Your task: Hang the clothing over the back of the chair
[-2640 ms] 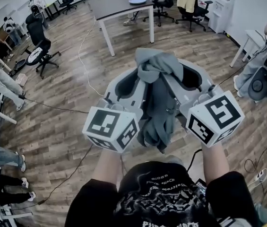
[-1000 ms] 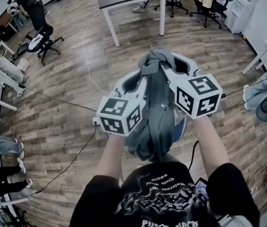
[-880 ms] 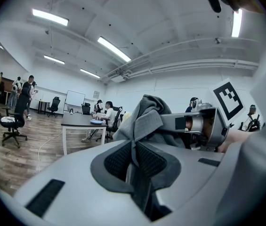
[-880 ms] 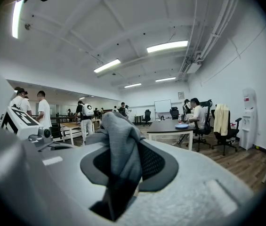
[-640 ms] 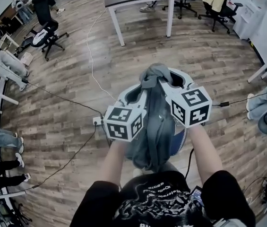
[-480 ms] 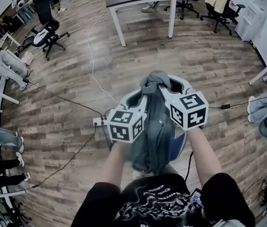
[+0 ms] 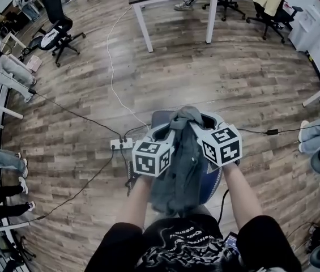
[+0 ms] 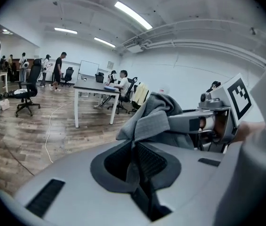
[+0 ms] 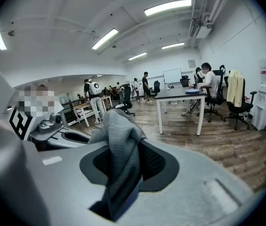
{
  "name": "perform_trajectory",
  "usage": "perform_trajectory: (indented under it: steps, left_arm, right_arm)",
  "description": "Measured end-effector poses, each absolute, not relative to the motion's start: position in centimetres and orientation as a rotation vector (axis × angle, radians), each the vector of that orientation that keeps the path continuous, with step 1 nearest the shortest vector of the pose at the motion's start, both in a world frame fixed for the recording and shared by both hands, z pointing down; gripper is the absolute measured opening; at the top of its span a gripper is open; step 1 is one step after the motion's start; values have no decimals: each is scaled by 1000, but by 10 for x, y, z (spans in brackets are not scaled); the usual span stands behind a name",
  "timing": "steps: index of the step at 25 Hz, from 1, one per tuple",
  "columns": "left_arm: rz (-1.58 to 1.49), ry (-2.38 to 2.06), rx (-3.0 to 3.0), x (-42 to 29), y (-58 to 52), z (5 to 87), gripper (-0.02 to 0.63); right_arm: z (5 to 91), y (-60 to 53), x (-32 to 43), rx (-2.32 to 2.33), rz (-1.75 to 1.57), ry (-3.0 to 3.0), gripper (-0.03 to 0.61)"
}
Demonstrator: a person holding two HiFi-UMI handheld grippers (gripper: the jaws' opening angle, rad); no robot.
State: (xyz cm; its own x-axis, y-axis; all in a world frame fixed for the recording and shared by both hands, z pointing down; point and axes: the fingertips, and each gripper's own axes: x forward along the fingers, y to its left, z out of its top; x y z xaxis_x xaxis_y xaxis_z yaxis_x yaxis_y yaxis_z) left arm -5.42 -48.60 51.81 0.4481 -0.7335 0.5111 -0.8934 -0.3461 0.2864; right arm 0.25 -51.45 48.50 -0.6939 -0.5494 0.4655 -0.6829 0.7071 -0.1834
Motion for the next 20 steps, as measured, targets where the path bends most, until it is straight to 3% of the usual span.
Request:
perform_trajectory:
  steps: [10,20]
  left_arm:
    - [592,-1286,2078,-48,-481,574,38]
    - [581,-1161,2010,-67,-465,618,38]
  right_arm:
    - [548,-511,15,871,570,-2425,100]
    - [591,-494,-5,901,629,-2323,100]
